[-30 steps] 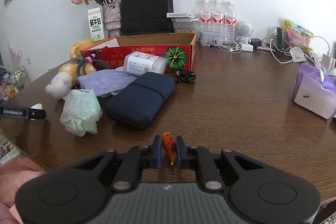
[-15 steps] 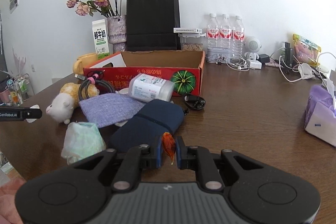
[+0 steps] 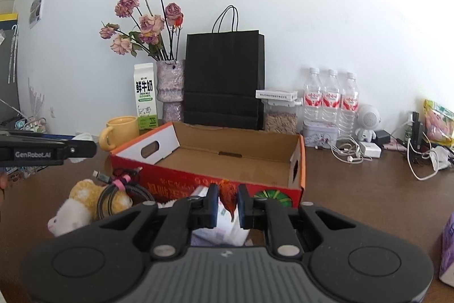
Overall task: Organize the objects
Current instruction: 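Carry the goldfish and cap into the cardboard box and open both grippers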
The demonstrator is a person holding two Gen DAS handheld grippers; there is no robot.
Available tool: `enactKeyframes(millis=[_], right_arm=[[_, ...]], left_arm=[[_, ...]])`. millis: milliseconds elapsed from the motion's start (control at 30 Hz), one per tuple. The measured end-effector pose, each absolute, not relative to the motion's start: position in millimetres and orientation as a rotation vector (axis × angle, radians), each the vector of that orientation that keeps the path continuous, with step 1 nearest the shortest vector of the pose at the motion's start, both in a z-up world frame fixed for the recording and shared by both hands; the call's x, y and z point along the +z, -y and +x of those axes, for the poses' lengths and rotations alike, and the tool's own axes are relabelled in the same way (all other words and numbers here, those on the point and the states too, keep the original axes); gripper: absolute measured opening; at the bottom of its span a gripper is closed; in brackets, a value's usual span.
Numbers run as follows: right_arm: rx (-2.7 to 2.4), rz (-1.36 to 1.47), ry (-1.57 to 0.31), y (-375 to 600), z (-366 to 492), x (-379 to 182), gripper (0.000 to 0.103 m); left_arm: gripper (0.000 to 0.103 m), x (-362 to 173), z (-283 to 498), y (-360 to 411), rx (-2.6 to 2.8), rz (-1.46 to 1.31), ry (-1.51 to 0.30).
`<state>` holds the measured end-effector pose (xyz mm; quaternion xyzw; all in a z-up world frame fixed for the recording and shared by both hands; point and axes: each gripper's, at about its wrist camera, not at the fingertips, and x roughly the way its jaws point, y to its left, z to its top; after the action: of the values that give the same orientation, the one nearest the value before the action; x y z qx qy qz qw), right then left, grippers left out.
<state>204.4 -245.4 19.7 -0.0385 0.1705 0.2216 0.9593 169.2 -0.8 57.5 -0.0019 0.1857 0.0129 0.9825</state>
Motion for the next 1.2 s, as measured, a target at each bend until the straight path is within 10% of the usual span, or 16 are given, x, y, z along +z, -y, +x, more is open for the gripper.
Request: enactKeyframes(millis=[967, 1033, 1067, 1133, 1200], right_arm=[[0.411, -0.085, -0.484, 185.4, 366.0, -8.8, 0.014], [0.394, -0.086, -0.499, 185.6, 367.4, -10.4, 0.034], [0.388, -0.084, -0.505, 185.8, 367.9, -11.2, 0.063], [0.36, -0.084, -0.503, 186.1, 368.1, -11.8, 0.098], [0.339, -0.088, -0.494, 186.6, 367.5, -10.9, 0.103]], left_arm=[[0.05, 38.6, 319.2, 1.9, 0.079, -0.024, -0.441], [0.089, 37.8, 320.1, 1.5, 0.085, -0.029, -0.444], [0.103, 37.7, 319.7, 1.5, 0.097, -0.029, -0.433], [0.103, 37.7, 317.8, 2.8, 0.126, -0.016, -0.415], [0.103, 38.2, 318.2, 1.6, 0.123, -0.023, -0.42]])
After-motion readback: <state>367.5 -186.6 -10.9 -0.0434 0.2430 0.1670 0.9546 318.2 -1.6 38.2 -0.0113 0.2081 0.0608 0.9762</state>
